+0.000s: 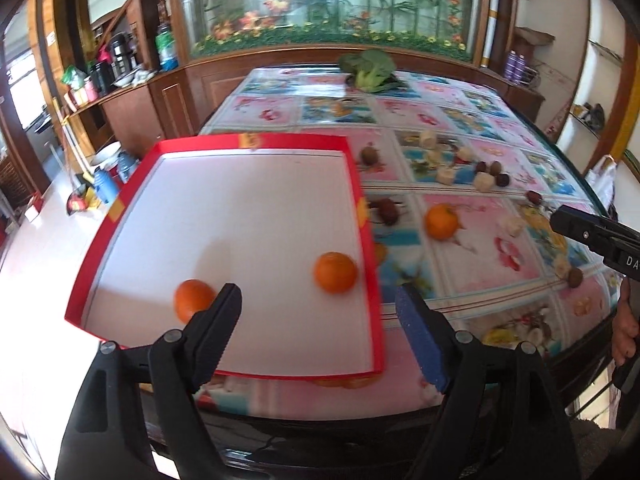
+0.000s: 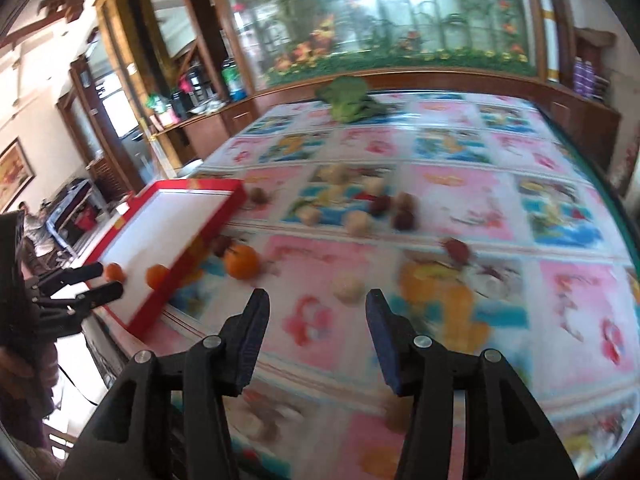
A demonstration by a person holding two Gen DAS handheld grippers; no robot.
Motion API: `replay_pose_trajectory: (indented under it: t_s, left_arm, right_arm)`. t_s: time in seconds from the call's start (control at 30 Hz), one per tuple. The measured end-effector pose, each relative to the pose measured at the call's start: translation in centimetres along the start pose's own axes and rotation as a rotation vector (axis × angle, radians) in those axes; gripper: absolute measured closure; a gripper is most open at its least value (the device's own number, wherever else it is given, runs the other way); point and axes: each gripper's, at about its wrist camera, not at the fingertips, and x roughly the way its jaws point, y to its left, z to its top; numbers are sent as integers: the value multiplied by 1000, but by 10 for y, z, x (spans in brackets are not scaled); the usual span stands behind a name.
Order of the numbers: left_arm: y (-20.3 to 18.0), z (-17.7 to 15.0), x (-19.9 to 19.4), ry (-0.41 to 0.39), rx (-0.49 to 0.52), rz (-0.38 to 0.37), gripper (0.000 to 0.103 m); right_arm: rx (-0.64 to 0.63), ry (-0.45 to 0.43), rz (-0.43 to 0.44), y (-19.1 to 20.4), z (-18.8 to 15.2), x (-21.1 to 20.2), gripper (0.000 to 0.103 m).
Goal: Organize fruits
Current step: 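Move the right tool to a brown kiwi while the left tool approaches a tangerine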
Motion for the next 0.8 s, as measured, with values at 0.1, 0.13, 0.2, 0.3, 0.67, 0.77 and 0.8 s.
replay_pose_trajectory:
  t_s: [0.1, 0.13, 0.2, 0.3, 0.67, 0.77, 0.8]
  left_arm:
    - [-19, -2, 2, 12, 40, -28, 23]
    - [-25, -3, 4, 21, 53, -37, 23]
    - [-38, -5, 9, 41, 80, -59, 23]
    - [-51, -8, 12, 60, 105, -74, 23]
    - [-56, -3, 16, 70, 107, -56, 23]
    - [-58, 1, 21, 77, 109, -51, 23]
    - [-58, 3, 22, 76, 110, -51, 23]
  right_arm:
    - [49, 12, -40, -28, -21, -18, 51]
    - [68, 20, -49, -35, -27, -20, 50]
    - [100, 37, -61, -46, -39, -22, 50]
    - [120, 50, -59, -53, -49, -21, 50]
    - [67, 63, -24, -37, -51, -4, 50]
    - [66, 60, -29, -36, -50, -1, 57]
    - [67, 61, -22, -36, -49, 0, 60]
